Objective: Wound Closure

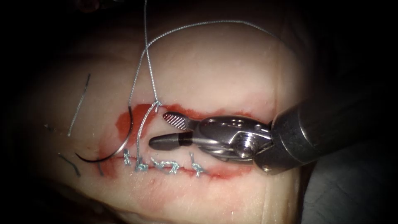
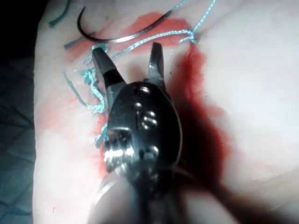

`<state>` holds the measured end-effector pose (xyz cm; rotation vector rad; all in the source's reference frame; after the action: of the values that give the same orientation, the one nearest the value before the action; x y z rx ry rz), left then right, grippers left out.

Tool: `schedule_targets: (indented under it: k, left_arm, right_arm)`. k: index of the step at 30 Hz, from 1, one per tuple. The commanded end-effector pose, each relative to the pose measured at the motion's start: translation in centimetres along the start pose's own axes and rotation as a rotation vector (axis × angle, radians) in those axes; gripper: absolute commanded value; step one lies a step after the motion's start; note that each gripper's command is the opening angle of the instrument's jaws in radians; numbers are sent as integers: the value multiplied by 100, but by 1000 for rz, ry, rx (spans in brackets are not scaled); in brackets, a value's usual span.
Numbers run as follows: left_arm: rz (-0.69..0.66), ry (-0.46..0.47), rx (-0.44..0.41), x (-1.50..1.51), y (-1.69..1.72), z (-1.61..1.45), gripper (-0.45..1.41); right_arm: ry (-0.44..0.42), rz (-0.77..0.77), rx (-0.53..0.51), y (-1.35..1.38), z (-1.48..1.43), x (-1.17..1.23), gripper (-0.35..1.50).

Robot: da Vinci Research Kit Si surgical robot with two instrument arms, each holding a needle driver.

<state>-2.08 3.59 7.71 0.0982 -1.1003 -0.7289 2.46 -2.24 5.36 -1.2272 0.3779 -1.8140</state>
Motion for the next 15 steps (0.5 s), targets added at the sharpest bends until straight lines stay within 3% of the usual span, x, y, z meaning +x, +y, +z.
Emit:
schedule_targets:
  k: [1,8,15]
  left_arm:
    - [-7,-9,8,-4,0,5,-45]
    - [-49,-70,67,-13,-16,5,-45]
    - [-73,-99,82,-16,-15,4,-45]
  right_arm:
    - [-3,22,0,-3,7,-2,133]
    - [-18,77,44,-27,27,-14,131]
    - [-31,141,38,-54,62,-4,131]
